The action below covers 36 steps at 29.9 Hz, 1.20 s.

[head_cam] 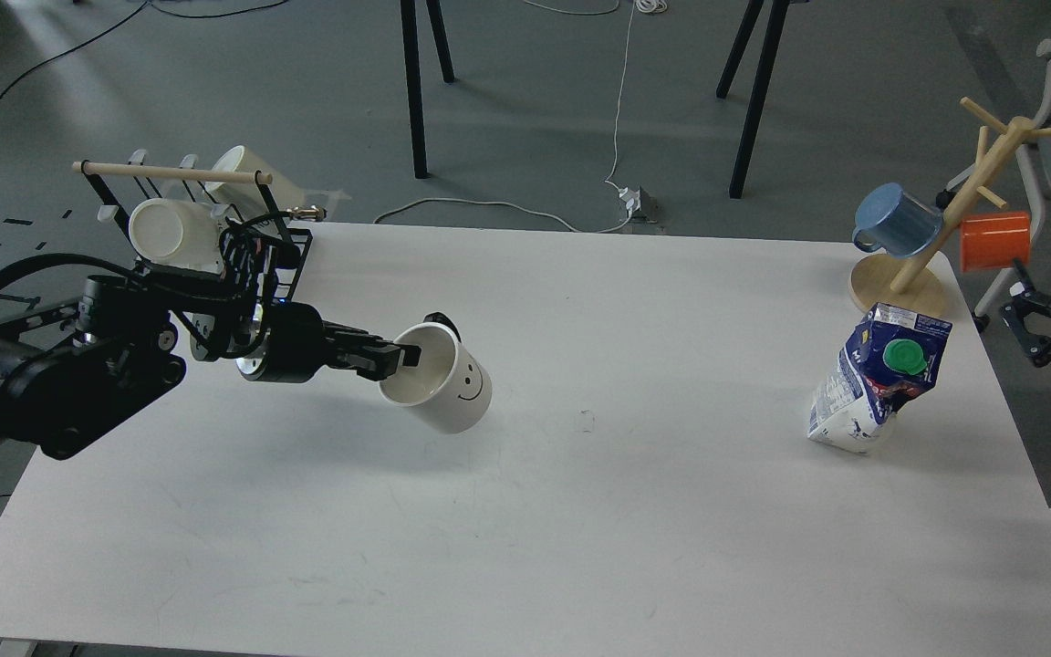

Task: Place cup and milk with both arms

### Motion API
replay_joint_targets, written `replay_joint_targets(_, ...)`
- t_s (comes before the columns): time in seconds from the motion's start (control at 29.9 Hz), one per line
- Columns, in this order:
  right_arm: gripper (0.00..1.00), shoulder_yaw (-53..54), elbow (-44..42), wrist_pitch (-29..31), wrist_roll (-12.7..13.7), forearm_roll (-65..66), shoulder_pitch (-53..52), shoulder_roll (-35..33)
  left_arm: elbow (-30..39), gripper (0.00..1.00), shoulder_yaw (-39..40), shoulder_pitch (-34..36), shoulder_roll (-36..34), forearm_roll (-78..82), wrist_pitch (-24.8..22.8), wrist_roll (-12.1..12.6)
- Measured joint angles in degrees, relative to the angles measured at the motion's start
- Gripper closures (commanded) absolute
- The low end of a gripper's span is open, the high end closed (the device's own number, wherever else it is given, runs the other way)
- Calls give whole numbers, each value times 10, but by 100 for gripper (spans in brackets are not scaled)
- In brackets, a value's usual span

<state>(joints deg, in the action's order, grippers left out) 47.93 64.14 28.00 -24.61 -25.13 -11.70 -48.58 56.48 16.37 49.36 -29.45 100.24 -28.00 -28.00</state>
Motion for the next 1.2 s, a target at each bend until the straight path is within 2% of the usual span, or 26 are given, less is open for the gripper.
replay_joint_targets(0.17, 4, 2, -6, 0, 0, 0, -2, 0, -47, 100, -2, -1, 87, 13, 0, 0)
replay_joint_targets(0.37, 4, 3, -7, 0, 0, -1, 0, -1, -76, 91, -4, -5, 149, 15, 0, 0)
replay_joint_targets(0.67, 4, 2, -8, 0, 0, -1, 0, -1, -78, 82, -4, -19, 150, 15, 0, 0)
replay_joint_targets(0.9, 4, 0, -8, 0, 0, -1, 3, -1, -77, 71, -4, -46, 148, 50, 0, 0)
replay_joint_targets(0.97, 4, 0, -7, 0, 0, -1, 4, -1, -76, 61, -3, -51, 148, 58, 0, 0)
replay_joint_targets(1.07, 4, 0, -7, 0, 0, -1, 4, -1, -73, 32, 2, -53, 148, 60, 0, 0)
replay_joint_targets(1.2, 4, 1, -6, 0, 0, -1, 4, -1, -71, 10, 17, -53, 147, 46, 0, 0)
